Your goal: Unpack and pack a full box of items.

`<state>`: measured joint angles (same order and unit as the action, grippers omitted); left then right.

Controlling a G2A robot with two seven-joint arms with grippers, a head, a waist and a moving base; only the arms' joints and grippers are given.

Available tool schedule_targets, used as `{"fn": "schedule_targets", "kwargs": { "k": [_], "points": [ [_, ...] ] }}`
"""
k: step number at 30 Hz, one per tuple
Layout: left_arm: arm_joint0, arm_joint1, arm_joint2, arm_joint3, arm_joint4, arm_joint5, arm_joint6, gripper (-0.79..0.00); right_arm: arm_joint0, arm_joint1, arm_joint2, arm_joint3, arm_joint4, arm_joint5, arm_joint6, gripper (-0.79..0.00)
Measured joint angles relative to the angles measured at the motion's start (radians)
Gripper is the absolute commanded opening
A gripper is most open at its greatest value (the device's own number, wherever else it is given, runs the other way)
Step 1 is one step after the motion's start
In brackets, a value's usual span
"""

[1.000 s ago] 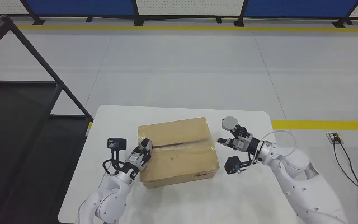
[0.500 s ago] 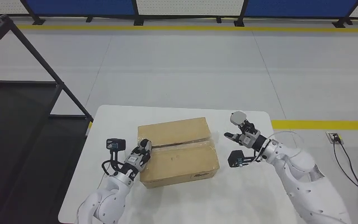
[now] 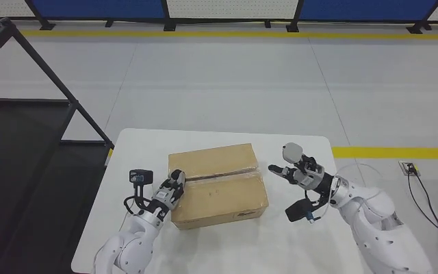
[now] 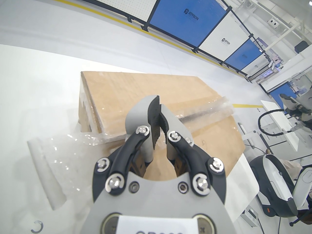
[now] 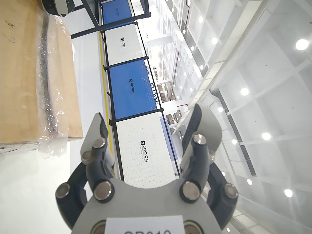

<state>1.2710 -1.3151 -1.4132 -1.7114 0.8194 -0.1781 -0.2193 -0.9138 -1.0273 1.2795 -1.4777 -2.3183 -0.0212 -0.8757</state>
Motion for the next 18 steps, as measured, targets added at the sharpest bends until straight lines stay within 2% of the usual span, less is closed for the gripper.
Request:
{"fn": "schedule_targets", "kwargs": {
  "k": [4, 7, 11, 15, 18],
  "points": [
    [0.0, 0.001, 0.001, 0.001, -0.006, 0.0, 0.002, -0.785, -0.004, -0.001, -0.01, -0.007, -0.011, -0.018, 0.025, -0.785],
    [-0.001, 0.002, 0.002, 0.002, -0.008, -0.003, 0.004, -0.785, 0.023, -0.007, -0.058, -0.009, -0.034, -0.126, 0.11, -0.785],
    [-0.002, 0.003, 0.003, 0.003, -0.011, -0.004, 0.005, -0.785, 0.111, -0.02, -0.138, 0.057, -0.08, -0.298, 0.19, -0.785],
    [-0.003, 0.004, 0.004, 0.003, -0.012, -0.004, 0.005, -0.785, 0.183, -0.031, -0.204, 0.13, -0.102, -0.389, 0.183, -0.785],
    [-0.004, 0.005, 0.004, 0.005, -0.012, -0.004, 0.004, -0.785, 0.223, -0.04, -0.246, 0.174, -0.13, -0.396, 0.182, -0.785]
  ]
}}
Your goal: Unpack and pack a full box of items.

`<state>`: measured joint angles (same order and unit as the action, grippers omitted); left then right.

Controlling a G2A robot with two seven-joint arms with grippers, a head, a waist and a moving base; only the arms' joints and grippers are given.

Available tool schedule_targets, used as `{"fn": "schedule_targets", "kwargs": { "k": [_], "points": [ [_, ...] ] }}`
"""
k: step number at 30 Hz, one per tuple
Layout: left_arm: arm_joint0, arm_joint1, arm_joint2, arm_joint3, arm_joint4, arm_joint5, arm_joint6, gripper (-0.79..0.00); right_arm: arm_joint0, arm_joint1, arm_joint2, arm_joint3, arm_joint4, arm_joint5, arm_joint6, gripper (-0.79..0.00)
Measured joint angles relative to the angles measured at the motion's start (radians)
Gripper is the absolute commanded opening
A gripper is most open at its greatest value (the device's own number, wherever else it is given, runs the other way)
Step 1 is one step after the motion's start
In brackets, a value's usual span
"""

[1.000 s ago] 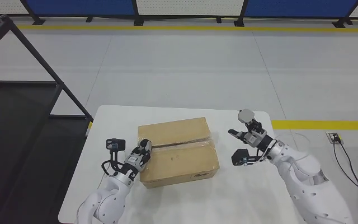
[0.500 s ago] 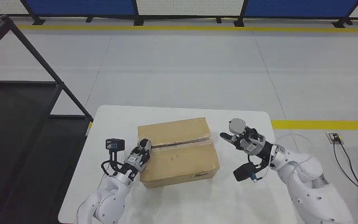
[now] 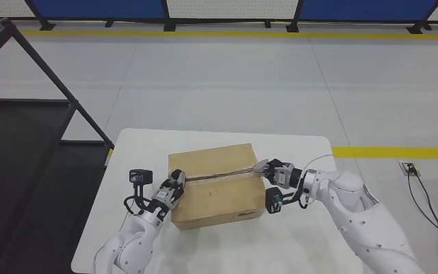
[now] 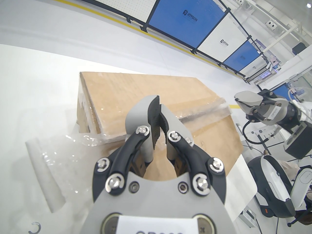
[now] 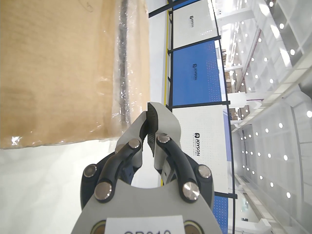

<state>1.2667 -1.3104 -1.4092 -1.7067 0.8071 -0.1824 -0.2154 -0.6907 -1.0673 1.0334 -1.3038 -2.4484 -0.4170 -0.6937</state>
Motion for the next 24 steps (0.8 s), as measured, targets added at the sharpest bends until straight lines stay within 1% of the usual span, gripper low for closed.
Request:
{"fn": "schedule_targets", "kwargs": {
  "k": [4, 9, 16, 24],
  "points": [
    [-0.002, 0.001, 0.001, 0.002, -0.003, 0.0, -0.002, -0.785, 0.033, -0.009, -0.054, 0.026, -0.048, 0.011, -0.015, -0.785],
    [-0.005, 0.002, 0.001, 0.0, -0.007, 0.0, -0.003, -0.785, 0.065, -0.013, -0.097, 0.041, -0.111, -0.028, 0.003, -0.785],
    [0.001, 0.004, -0.005, -0.005, -0.018, 0.0, 0.008, -0.785, 0.095, -0.024, -0.139, 0.035, -0.137, -0.055, 0.033, -0.785],
    [0.038, 0.009, -0.054, -0.033, -0.06, -0.003, 0.054, -0.785, 0.148, -0.04, -0.197, 0.035, -0.16, -0.113, 0.042, -0.785]
  ]
}}
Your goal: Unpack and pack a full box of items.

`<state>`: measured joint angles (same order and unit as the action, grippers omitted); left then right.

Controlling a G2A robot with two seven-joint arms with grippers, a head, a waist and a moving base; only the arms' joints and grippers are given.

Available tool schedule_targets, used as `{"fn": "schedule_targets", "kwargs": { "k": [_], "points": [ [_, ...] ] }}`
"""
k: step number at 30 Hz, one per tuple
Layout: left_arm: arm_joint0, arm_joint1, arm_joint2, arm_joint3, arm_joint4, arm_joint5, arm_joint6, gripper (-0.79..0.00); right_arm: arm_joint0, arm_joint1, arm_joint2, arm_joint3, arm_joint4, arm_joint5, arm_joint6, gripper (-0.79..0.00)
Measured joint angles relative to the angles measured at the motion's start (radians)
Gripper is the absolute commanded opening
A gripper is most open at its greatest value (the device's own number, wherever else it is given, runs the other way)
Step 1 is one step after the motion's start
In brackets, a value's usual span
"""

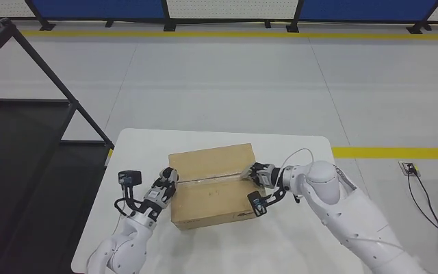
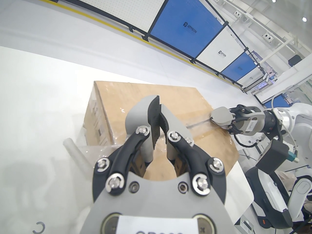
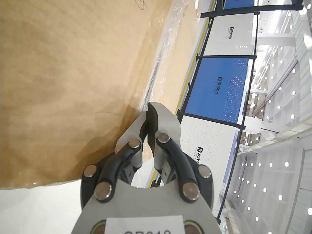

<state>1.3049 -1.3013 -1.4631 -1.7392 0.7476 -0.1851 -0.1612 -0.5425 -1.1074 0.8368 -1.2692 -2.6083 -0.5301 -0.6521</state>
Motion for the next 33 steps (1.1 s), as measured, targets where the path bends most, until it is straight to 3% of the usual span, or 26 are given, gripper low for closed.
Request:
{"fn": "schedule_targets", "kwargs": {
  "k": [15, 33],
  "points": [
    [0.104, 0.011, -0.182, -0.011, -0.184, -0.022, 0.098, -0.785, 0.099, -0.061, -0.141, 0.046, 0.005, -0.041, 0.025, -0.785],
    [0.173, 0.015, -0.241, 0.052, -0.294, -0.091, 0.138, -0.785, 0.24, -0.202, -0.343, 0.173, 0.045, -0.017, 0.064, -0.785]
  ]
}}
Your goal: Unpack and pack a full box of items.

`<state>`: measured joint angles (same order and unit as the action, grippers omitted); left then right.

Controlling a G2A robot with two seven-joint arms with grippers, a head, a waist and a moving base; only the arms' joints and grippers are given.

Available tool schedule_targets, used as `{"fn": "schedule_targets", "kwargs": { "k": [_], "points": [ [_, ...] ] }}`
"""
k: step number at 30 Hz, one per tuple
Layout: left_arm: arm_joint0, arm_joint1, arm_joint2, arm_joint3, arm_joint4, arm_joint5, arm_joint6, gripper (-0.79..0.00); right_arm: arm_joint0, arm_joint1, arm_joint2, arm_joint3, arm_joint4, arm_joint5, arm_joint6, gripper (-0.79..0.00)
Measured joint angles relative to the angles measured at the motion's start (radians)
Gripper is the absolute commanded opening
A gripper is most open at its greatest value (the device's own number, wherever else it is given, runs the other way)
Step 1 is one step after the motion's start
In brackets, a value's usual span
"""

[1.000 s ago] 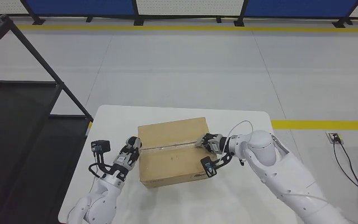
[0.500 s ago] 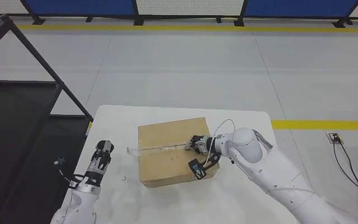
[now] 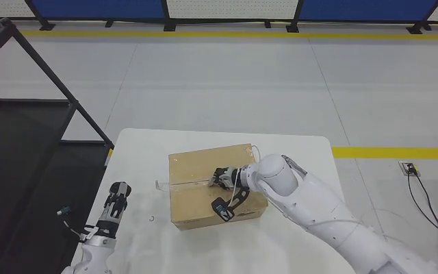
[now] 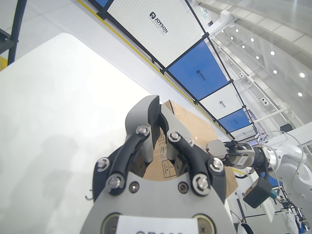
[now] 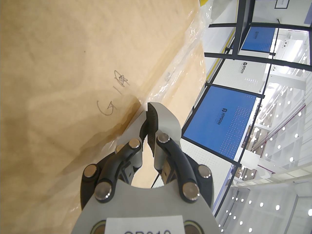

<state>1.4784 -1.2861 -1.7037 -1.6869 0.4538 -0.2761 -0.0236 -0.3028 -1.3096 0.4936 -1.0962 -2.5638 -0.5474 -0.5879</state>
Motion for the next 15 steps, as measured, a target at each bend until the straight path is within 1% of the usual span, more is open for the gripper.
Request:
{"fn": "schedule_targets", "kwargs": {
  "k": [11, 15],
  "points": [
    [0.004, 0.001, 0.005, 0.041, -0.026, -0.023, -0.012, -0.785, 0.071, -0.111, -0.108, 0.113, 0.015, 0.038, -0.009, -0.785],
    [-0.001, 0.001, 0.015, 0.051, -0.028, -0.029, -0.017, -0.785, 0.087, -0.142, -0.125, 0.153, 0.018, 0.066, -0.009, -0.785]
  ]
}}
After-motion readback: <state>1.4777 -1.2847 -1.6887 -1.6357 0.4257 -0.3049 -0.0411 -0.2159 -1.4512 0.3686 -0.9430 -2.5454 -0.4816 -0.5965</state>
